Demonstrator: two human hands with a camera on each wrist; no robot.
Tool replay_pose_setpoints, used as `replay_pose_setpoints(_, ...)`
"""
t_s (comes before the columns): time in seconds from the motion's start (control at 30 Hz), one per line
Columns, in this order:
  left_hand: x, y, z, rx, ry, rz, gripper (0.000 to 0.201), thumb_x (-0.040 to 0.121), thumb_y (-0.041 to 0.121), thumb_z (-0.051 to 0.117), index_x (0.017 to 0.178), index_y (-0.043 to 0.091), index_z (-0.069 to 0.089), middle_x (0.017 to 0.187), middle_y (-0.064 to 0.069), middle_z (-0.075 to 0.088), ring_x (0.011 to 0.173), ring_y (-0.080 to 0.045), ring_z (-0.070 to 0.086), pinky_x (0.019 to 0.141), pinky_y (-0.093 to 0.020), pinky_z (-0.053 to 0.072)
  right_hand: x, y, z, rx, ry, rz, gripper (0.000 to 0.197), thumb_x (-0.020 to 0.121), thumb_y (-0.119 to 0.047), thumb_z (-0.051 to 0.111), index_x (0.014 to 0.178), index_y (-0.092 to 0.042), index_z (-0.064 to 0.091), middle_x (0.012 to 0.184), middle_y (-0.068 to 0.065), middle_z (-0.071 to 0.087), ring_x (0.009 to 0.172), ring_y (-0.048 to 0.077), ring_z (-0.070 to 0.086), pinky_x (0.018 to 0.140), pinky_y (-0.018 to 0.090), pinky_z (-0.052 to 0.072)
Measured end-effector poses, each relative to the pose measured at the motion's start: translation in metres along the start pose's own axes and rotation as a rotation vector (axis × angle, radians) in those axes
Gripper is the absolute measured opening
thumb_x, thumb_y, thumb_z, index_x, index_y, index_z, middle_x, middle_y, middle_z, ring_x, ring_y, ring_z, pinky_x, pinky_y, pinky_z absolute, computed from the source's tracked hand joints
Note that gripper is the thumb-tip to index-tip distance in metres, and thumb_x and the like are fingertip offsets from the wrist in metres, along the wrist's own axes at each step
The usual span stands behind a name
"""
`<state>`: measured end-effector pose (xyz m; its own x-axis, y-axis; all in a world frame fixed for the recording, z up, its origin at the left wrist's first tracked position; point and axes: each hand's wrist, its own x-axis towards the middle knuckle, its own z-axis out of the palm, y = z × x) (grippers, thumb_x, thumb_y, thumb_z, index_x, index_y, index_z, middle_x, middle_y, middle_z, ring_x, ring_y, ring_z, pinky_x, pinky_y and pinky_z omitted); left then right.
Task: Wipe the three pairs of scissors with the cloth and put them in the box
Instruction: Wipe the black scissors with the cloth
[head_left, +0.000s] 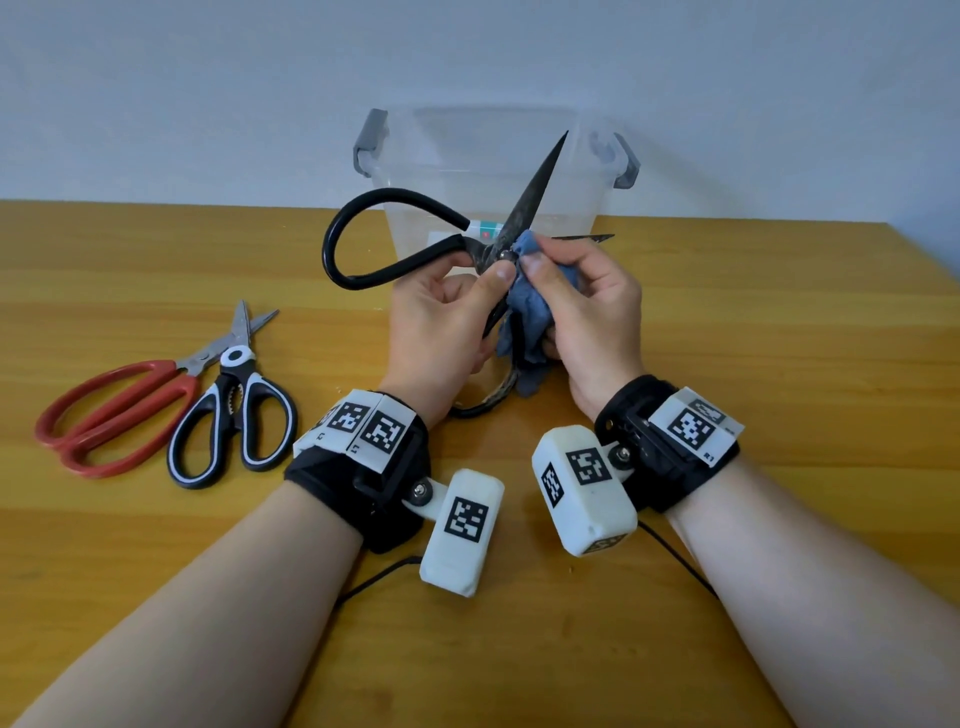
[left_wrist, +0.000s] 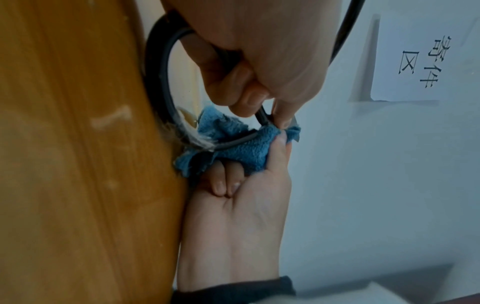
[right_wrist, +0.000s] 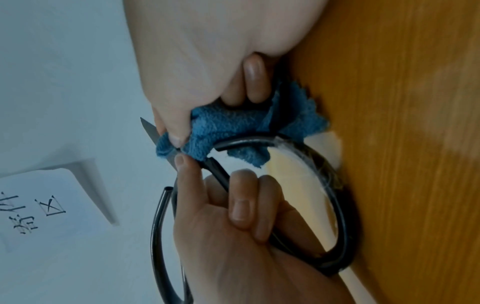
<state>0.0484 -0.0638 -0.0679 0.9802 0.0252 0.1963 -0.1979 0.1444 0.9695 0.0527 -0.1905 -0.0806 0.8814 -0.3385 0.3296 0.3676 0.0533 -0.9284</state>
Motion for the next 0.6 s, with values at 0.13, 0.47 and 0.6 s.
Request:
replay_pose_setpoints(0.13, 0.002, -0.001, 0.0, 0.029, -0.014, -0.001, 0.019, 0.099, 0.011, 0.067, 0.083, 0.017, 0.057, 0.045, 0.007, 0.034, 0.032, -0.01, 0.027, 0.039, -0.017, 0.027, 0.003, -0.002, -0.002, -0.041, 0.07, -0.007, 0.012, 0.088, -0.013, 0.076, 0.087, -0.025, 0.076, 0.092, -0.002, 0.077, 0.093, 0.016, 0.073, 0.086, 0.039, 0.06)
replay_pose_setpoints(0.47, 0.004, -0.004, -0.001, 0.012, -0.01, -0.025, 0.014, 0.099, 0.013, 0.068, 0.088, 0.014, 0.058, 0.053, -0.003, 0.035, 0.034, -0.01, 0.029, 0.039, -0.018, 0.027, 0.002, -0.004, -0.003, -0.068, 0.008, -0.059, 0.016, 0.087, -0.007, 0.076, 0.087, -0.023, 0.075, 0.087, -0.012, 0.076, 0.09, 0.007, 0.071, 0.081, 0.026, 0.057)
replay_pose_setpoints(0.6, 0.002, -0.001, -0.001, -0.008, -0.02, -0.017, 0.017, 0.099, 0.012, 0.067, 0.086, 0.016, 0.057, 0.054, -0.003, 0.035, 0.036, -0.012, 0.028, 0.039, -0.018, 0.026, 0.003, -0.002, -0.003, -0.083, 0.09, -0.052, 0.016, 0.086, -0.01, 0.078, 0.086, -0.026, 0.077, 0.09, -0.006, 0.078, 0.092, 0.014, 0.074, 0.085, 0.038, 0.061)
